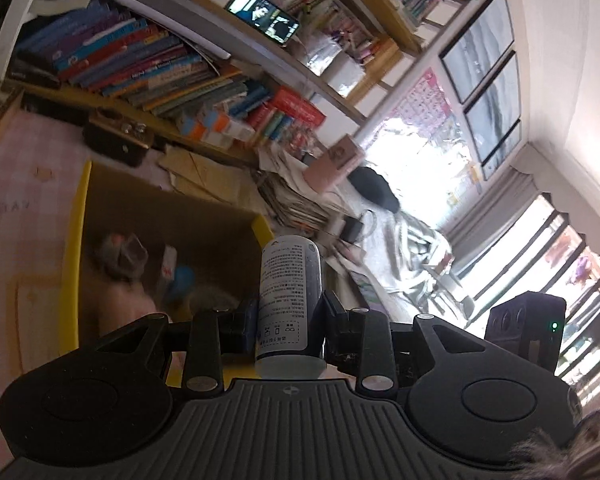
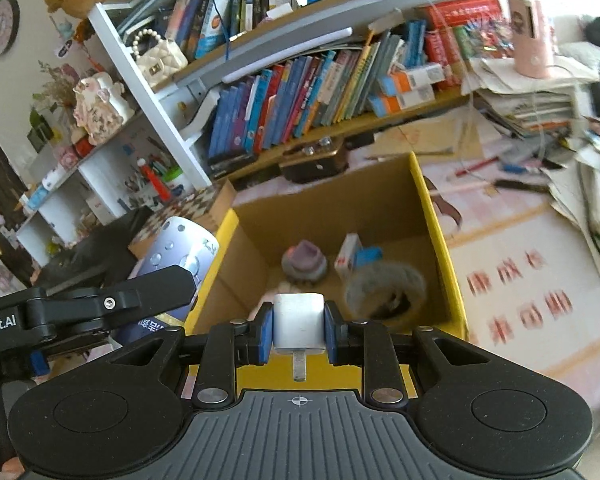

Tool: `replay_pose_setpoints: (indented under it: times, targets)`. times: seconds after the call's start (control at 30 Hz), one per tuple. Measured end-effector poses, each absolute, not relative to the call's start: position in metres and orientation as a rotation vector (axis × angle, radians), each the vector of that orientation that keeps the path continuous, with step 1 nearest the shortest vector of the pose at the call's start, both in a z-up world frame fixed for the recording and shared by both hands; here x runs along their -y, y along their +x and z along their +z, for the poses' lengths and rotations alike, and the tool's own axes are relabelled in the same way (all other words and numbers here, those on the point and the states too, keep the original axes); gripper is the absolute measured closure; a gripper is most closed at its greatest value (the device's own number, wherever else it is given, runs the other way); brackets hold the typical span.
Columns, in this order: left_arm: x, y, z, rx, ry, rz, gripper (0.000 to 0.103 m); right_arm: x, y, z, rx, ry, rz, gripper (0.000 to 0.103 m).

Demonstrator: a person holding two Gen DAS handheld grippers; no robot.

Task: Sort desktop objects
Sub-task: 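Carry the cream tube with the left gripper while the right carries the plug to the yellow box, then open the left gripper inside the yellow box while the right releases the plug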

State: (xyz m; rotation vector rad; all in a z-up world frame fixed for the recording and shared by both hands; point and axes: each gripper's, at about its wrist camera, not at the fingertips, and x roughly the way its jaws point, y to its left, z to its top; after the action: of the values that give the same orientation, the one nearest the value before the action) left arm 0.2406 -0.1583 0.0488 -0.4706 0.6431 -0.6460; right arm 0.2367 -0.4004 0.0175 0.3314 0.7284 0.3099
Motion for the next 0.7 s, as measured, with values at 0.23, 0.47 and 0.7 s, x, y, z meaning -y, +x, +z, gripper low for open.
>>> replay_pose_setpoints:
  times: [0.23, 0.47, 0.7]
  targets:
    - [0.178, 0.313, 0.019, -0.753, -0.340, -0.563, 0.073, 0.386, 0.312, -0.011, -0.854, 0.183, 0.316, 0.079]
    - [0.187, 0.351, -0.004, -0.835, -0.281, -0.482, 0.073, 0.379, 0.353, -0.030, -0.980, 0.145, 0.287, 0.079]
    - [0.188, 0.360, -0.008, -0.854, -0.307, -0.406, 0.073, 0.373, 0.368, -0.030, -1.017, 0.075, 0.252, 0.078]
